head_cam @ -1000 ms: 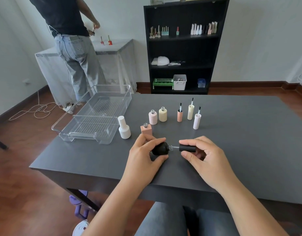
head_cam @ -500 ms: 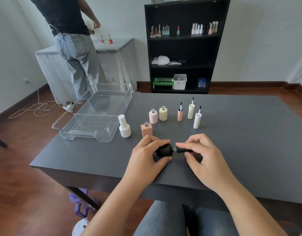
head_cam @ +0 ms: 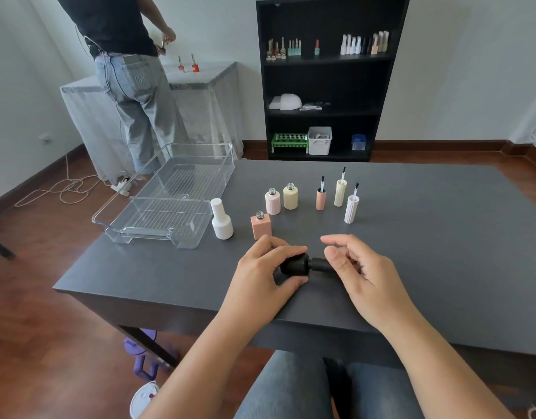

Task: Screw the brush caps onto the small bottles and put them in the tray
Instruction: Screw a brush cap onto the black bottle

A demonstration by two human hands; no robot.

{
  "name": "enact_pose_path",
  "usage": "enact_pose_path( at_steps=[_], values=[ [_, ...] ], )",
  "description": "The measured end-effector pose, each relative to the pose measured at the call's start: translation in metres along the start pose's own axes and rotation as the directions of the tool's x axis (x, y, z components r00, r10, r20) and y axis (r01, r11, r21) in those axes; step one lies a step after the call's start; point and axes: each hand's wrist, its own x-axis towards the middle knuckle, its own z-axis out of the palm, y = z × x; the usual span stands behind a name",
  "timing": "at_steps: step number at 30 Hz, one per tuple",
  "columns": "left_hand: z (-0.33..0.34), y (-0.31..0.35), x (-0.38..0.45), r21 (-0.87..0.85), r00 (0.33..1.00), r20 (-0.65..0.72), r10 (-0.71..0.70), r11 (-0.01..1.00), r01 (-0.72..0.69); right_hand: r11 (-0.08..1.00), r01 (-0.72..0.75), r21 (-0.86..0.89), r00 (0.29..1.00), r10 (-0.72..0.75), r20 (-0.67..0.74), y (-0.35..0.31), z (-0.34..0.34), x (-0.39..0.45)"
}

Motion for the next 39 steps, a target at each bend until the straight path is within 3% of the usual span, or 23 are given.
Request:
enact_pose_path(
  at_steps=[9, 19, 25, 30, 34, 36, 39],
  values=[
    [0.0003, -0.0003, 0.0007, 0.000, 1.000, -0.015, 0.003, 1.000, -0.003, 0.986, 0.160, -0.043, 0.987, -0.159, 0.029, 0.0044, -0.0013, -0.0025],
    [0.0006, -0.0004, -0.0006, -0.005, 1.000, -0.013, 0.015, 1.000, -0.015, 0.997, -0.009, 0.073, 0.999, 0.012, -0.031, 0.0030, 0.0006, 0.0008],
    [0.0006, 0.0001, -0.0002, -0.012, 1.000, -0.022, 0.003, 1.000, -0.003, 0.981, 0.191, -0.030, 0.980, -0.189, 0.063, 0.0049, -0.0020, -0.0014],
    [0.0009, -0.0010, -0.0008, 0.000, 1.000, -0.023, -0.008, 1.000, 0.008, 0.983, 0.168, -0.068, 0.986, -0.168, 0.008, 0.0050, -0.0012, -0.0033],
    [0.0011, -0.0015, -0.0006, 0.007, 1.000, -0.022, 0.002, 1.000, -0.002, 0.998, 0.055, 0.021, 0.997, -0.054, -0.055, 0.0024, 0.0008, -0.0014],
    [0.0011, -0.0017, -0.0012, 0.008, 1.000, -0.021, 0.011, 1.000, -0.010, 0.996, 0.025, 0.081, 0.999, -0.023, -0.025, 0.0011, 0.0004, -0.0002],
    [0.0014, -0.0022, -0.0009, 0.007, 0.999, -0.028, 0.016, 1.000, -0.016, 0.991, 0.113, 0.073, 0.992, -0.117, 0.048, 0.0022, -0.0008, -0.0006]
  ],
)
